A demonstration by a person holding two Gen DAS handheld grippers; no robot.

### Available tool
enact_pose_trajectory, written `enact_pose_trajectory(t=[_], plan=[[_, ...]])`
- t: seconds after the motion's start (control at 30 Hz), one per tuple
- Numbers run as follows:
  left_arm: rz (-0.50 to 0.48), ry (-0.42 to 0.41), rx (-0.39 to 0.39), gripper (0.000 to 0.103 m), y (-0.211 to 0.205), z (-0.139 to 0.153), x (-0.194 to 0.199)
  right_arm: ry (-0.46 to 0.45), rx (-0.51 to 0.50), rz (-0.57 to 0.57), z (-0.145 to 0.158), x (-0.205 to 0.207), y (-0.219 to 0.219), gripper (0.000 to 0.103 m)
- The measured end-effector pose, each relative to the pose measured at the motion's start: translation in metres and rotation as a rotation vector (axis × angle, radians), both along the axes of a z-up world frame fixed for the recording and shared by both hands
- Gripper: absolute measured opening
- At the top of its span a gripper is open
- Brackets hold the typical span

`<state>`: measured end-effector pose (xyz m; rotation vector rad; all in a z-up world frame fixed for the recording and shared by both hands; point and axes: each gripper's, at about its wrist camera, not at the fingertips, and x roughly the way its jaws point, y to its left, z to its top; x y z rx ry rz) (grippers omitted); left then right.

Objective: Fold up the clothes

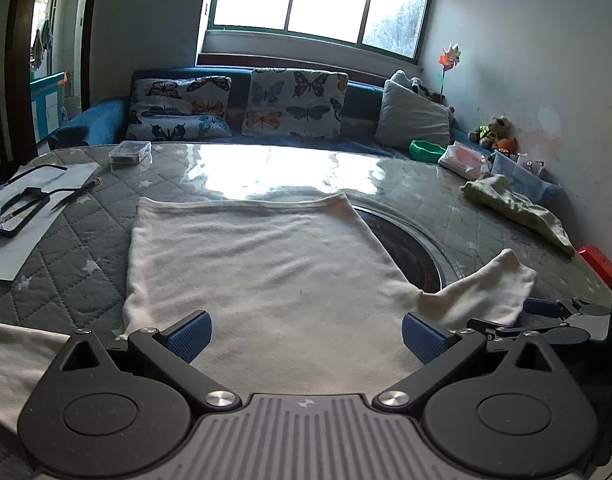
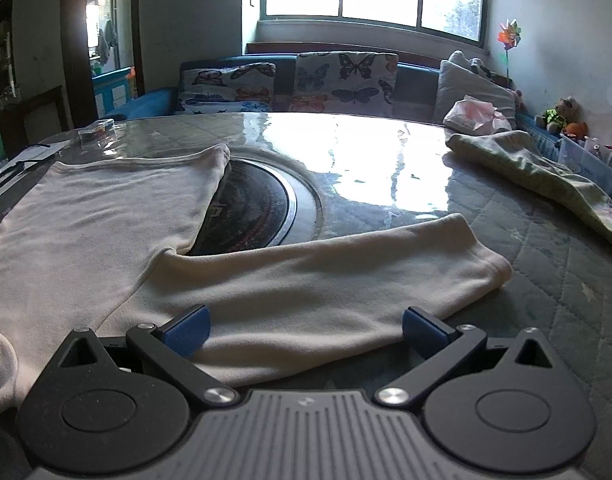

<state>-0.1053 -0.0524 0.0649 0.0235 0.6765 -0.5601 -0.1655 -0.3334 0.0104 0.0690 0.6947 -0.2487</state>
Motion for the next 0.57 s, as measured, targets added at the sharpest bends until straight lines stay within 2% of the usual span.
enact_pose_trajectory(t=[0.23,0.57], plan=[[0.020,0.001,-0.006,0.103,0.004,0.002,-0.003,0.010,-0.001,-0.020,0.013,-0.012,0.003,0.103],[0.036,0.004,-0.019,0.103,0.012,0.003,-0.013,-0.003,0.030,0.053,0.033,-0.033,0.032,0.103]])
